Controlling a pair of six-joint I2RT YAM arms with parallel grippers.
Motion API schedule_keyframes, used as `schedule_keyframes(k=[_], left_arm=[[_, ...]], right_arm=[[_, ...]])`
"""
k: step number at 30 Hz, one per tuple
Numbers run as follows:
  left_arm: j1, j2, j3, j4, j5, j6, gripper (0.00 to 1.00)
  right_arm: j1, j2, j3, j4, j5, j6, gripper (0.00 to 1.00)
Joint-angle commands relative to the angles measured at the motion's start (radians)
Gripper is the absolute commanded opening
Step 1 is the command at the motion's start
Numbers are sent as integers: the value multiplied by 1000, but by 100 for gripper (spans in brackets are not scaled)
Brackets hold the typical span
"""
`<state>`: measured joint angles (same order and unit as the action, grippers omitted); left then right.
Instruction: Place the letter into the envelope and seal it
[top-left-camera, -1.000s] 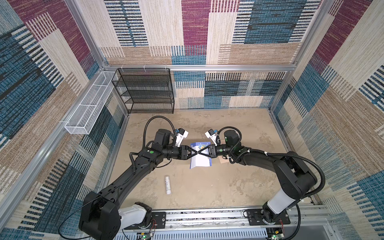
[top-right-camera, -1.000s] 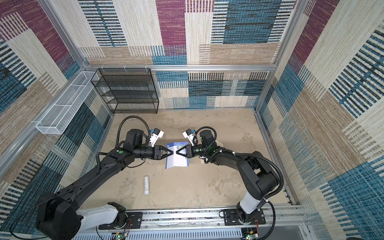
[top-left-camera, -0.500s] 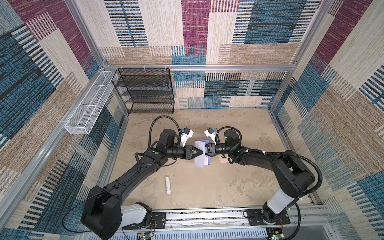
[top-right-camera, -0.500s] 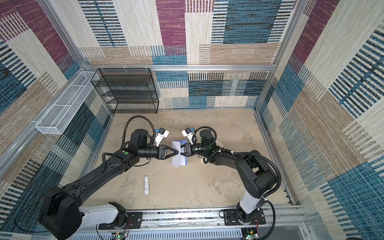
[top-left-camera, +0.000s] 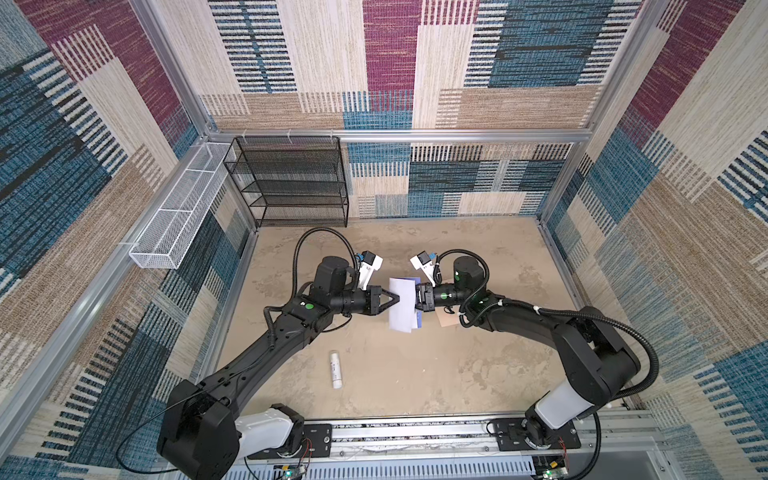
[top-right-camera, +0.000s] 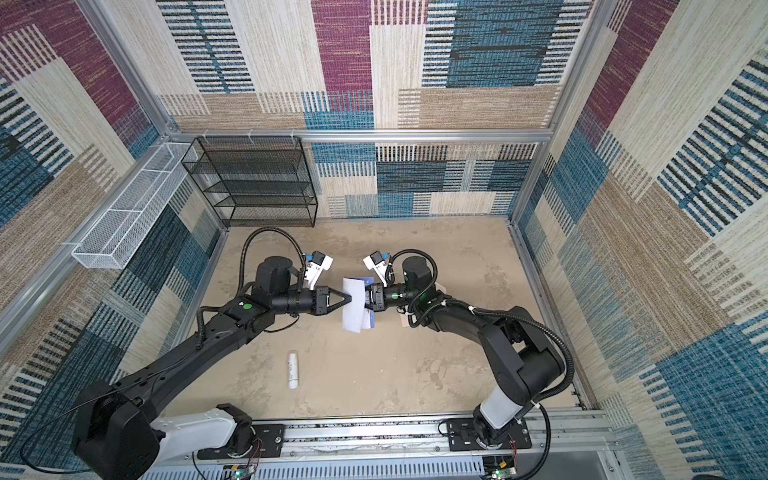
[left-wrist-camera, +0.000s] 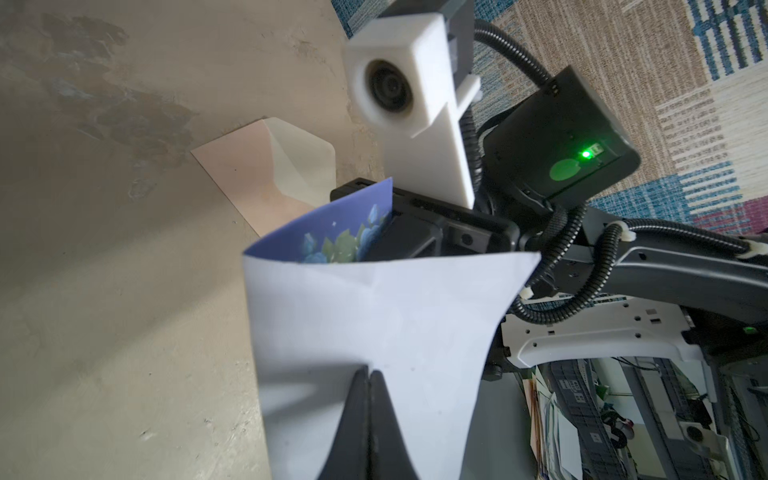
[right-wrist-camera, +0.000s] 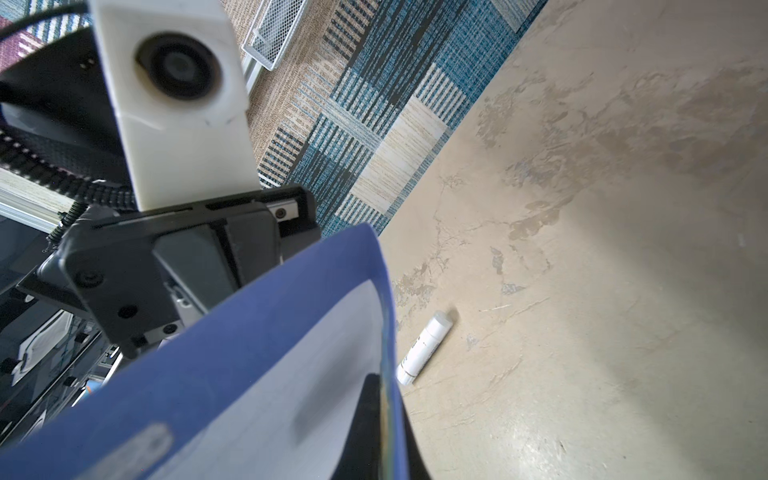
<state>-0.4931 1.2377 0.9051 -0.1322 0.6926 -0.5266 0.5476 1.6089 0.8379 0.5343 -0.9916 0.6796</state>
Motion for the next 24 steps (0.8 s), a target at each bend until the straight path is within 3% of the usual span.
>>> schedule_keyframes(k=[1, 5, 10, 20, 24], left_arm=[[1, -11, 5, -41, -82, 28, 0], [1, -23, -4, -54, -145, 29, 0], [0, -34, -14, -58, -146, 27, 20], [1, -34, -57, 64, 52, -4, 34], [1, -36, -64, 93, 92, -14, 35]], right_arm=[[0, -15, 11, 38, -7, 13, 1], [0, -31, 15, 33, 3, 10, 1], [-1, -52, 15, 32, 6, 7, 1], [0, -81, 30, 23, 5, 8, 1], [0, -87, 33, 21, 0, 8, 1]])
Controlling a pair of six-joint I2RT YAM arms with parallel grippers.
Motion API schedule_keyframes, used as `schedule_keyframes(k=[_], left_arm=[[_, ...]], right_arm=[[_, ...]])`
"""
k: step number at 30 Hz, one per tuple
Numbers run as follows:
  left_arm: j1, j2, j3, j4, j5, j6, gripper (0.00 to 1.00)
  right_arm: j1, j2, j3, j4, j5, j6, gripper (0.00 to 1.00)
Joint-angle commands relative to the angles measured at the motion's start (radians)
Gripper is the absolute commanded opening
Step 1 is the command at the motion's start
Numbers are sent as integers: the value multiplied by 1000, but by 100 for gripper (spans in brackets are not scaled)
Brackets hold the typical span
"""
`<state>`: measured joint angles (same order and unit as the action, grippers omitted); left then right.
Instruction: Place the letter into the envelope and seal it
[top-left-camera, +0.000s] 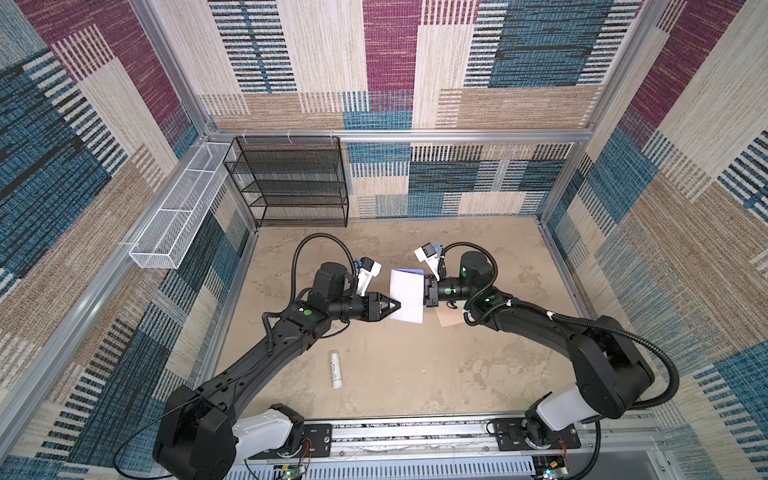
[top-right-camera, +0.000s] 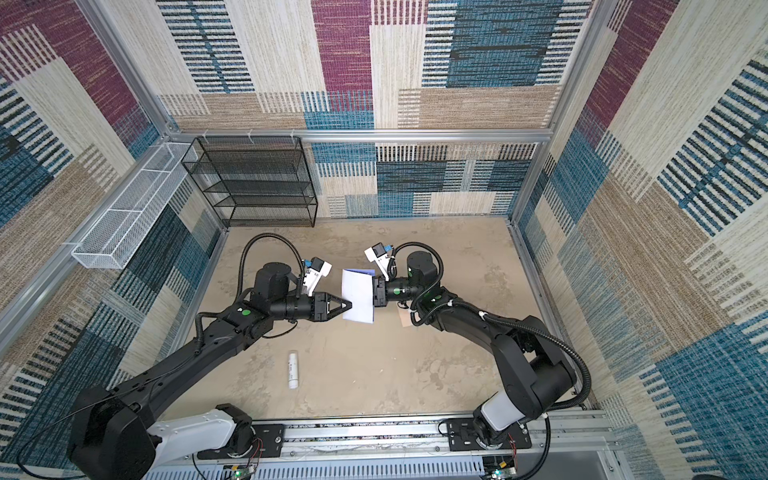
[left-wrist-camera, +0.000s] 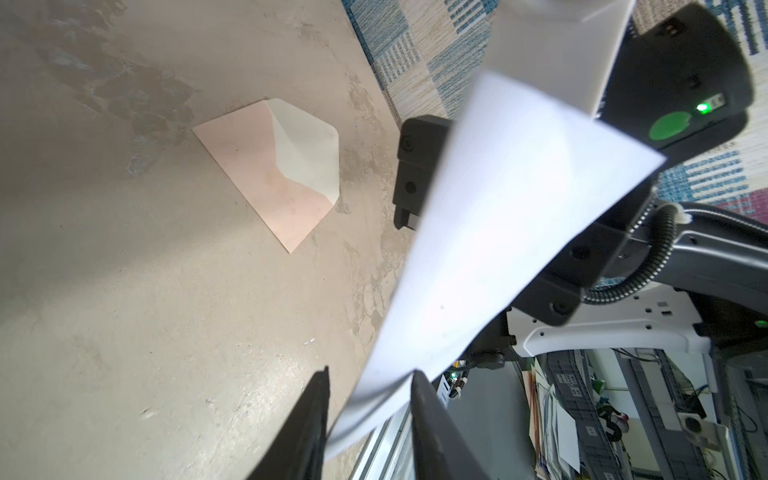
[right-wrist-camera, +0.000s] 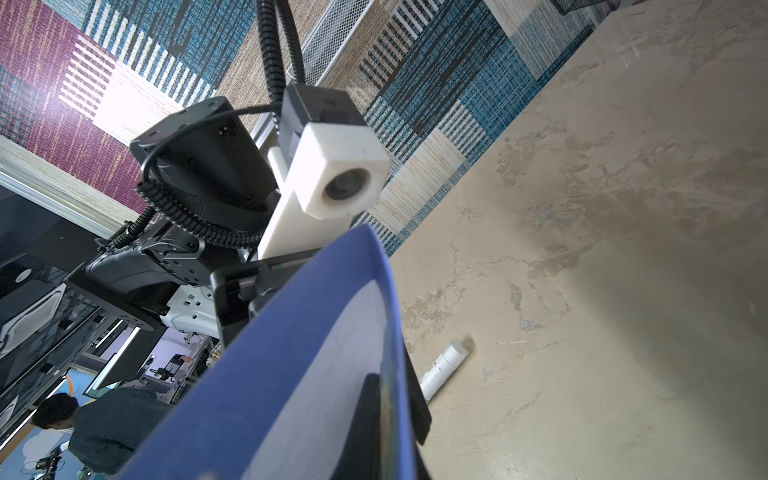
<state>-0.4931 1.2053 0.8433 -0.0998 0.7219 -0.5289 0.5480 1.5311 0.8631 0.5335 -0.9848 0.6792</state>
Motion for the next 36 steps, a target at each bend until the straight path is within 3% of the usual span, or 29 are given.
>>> schedule_keyframes(k=[1, 14, 16, 17, 21, 25, 31, 36], left_arm=[[1, -3, -2, 61, 68, -10, 35], [11, -37, -16, 64, 103, -4, 12], [12, -33, -11, 48, 95, -1, 4], [13, -30, -6, 37, 91, 3, 2], [18, -20, 13, -19, 58, 27, 0], [19, -22, 46, -109, -12, 77, 0], [19, -31, 138, -329, -178, 208, 0], [15, -38, 199, -466, -286, 314, 0]], right_arm=[[-1, -10, 8, 22, -8, 8, 1], [-15, -12, 19, 3, -15, -12, 4], [-17, -15, 17, 10, -23, -14, 7], [-17, -17, 15, 9, -22, -19, 13], [-21, -35, 19, -47, -9, -72, 55], [-48, -77, 35, -226, 91, -209, 70], [-108, -173, 56, -492, 391, -448, 74], [-109, -326, 20, -516, 564, -650, 75]])
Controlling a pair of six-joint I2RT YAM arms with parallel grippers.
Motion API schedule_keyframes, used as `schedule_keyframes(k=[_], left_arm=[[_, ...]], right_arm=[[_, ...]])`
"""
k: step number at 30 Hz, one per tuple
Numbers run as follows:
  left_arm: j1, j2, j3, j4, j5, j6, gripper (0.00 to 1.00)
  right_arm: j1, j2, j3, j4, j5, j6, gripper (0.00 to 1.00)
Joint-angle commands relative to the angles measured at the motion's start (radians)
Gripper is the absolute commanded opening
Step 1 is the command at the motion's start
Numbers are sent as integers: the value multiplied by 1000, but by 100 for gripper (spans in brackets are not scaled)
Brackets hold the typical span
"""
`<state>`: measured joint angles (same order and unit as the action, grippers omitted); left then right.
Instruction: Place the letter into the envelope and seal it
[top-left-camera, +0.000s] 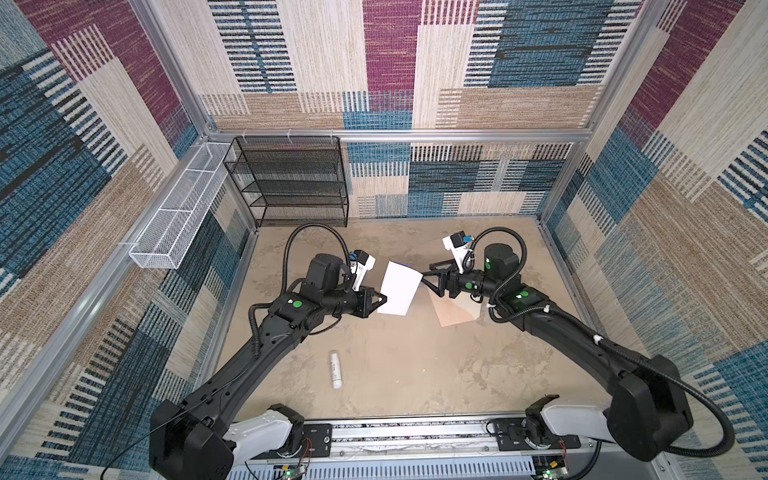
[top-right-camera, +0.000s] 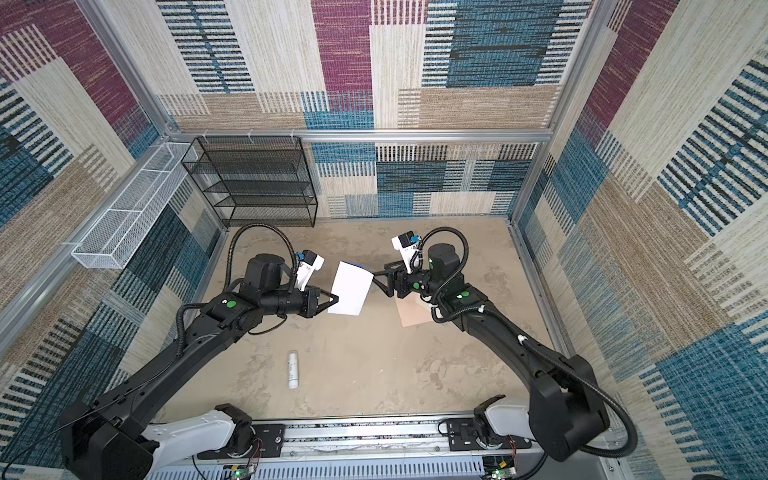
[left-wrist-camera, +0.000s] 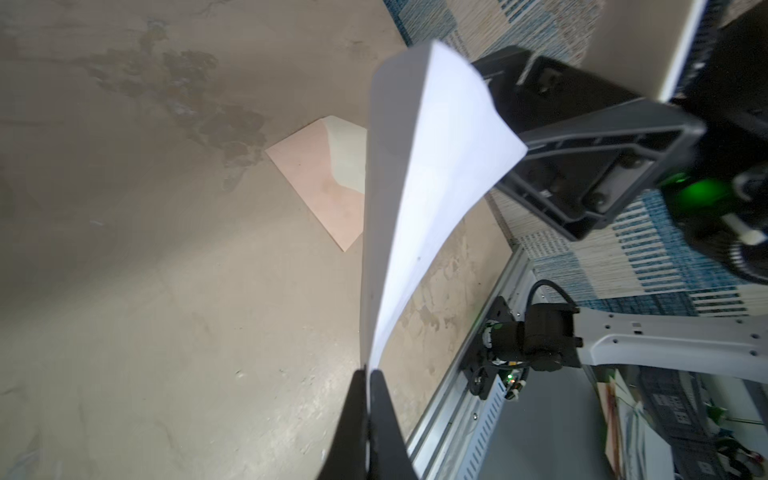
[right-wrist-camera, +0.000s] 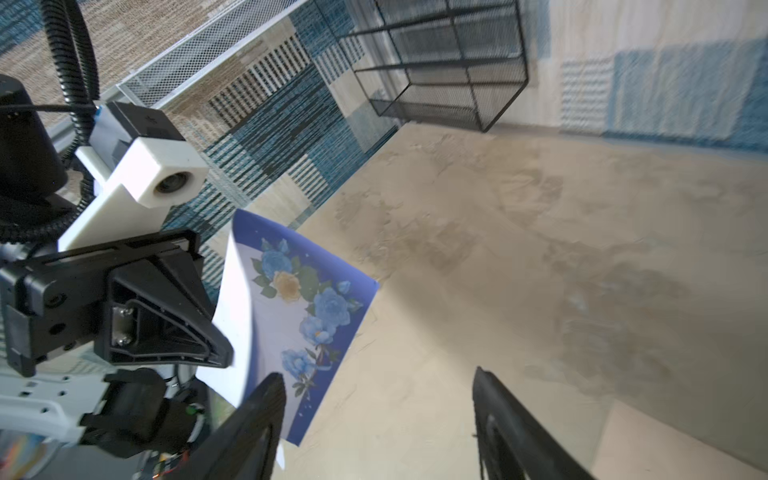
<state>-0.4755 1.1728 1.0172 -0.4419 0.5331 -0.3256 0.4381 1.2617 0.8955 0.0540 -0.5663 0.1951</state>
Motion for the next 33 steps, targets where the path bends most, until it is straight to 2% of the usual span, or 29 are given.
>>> schedule_keyframes(k=[1, 5, 8, 12, 16, 21, 26, 33], left_arm=[[-6, -8, 34, -143, -116, 131, 0], [-38, -29, 46, -159, -158, 209, 0], [-91, -41, 67, -167, -191, 290, 0], [-163, -49, 95, -190, -241, 407, 0], [-232, -75, 90, -191, -291, 526, 0], [-289, -83, 100, -219, -334, 624, 0], [-330, -79, 103, -230, -398, 686, 0], [-355, -83, 109, -229, -441, 726, 0]], right_arm=[[1, -94, -22, -29, 147, -199, 75], [7, -212, -50, -8, 22, -376, 72], [40, -223, 0, -97, -83, -510, 70], [87, -170, 88, -244, -142, -654, 68], [112, -147, 141, -312, -151, -741, 68], [117, -128, 191, -369, -168, -804, 69], [146, -73, 243, -460, -224, -808, 68], [176, -60, 234, -513, -240, -806, 61]])
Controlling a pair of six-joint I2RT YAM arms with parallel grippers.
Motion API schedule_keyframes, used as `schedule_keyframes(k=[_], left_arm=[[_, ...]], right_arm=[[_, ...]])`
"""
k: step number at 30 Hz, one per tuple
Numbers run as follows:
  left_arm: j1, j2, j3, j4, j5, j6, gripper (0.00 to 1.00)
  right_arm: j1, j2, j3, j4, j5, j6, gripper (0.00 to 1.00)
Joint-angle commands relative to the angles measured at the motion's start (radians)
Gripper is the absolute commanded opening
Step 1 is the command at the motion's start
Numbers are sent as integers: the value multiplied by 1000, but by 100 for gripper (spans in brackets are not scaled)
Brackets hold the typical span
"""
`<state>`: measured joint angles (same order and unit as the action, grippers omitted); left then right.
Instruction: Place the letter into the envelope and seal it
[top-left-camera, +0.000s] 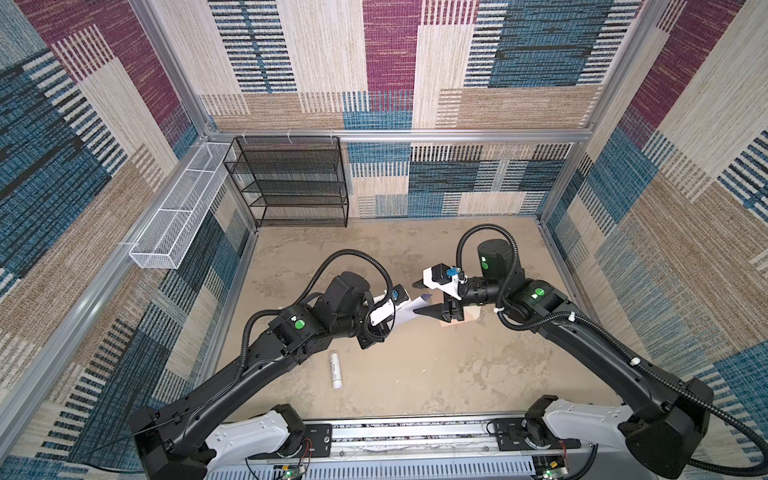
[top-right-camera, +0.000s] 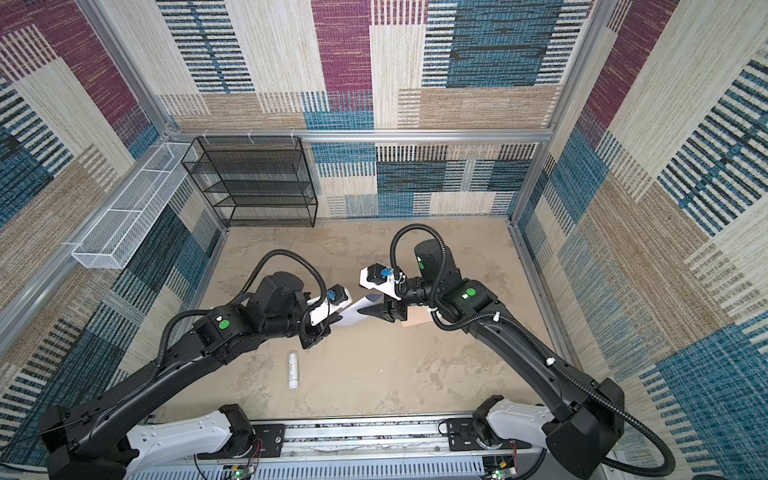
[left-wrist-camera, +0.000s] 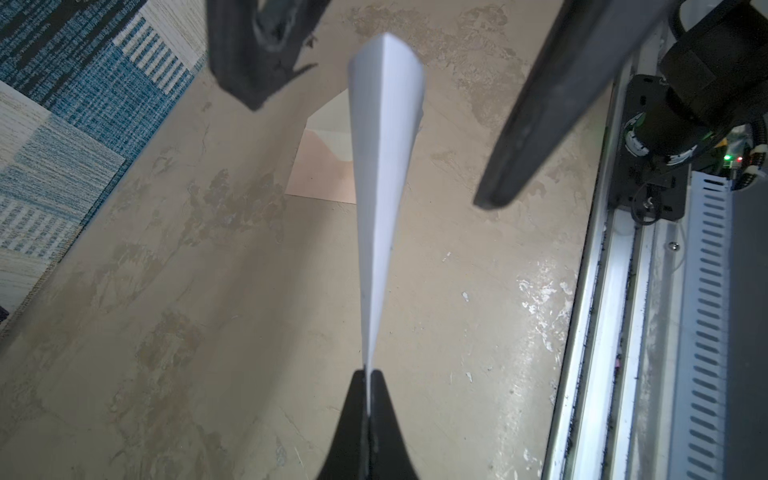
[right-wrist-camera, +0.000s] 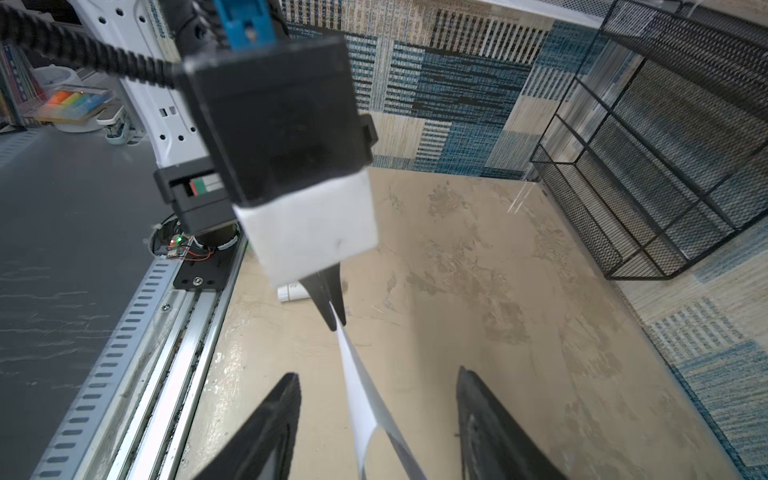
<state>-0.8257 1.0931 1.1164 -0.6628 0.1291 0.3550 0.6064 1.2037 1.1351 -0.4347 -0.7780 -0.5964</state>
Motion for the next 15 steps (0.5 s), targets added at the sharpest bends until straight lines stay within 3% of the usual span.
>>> schedule_keyframes(k=[1, 8, 13, 15], left_arm=[[-6, -5, 10, -10, -39, 50, 0], [-13, -7, 7, -7, -43, 56, 0], [-15, -12, 0, -4, -45, 56, 0], [-15, -11, -1, -3, -46, 56, 0]], right_arm=[[12, -1, -7, -24, -24, -13, 60], [27, -3, -6, -29, -3, -14, 48], [29, -9, -6, -33, 7, -15, 24], [29, -10, -8, -27, 22, -9, 9]])
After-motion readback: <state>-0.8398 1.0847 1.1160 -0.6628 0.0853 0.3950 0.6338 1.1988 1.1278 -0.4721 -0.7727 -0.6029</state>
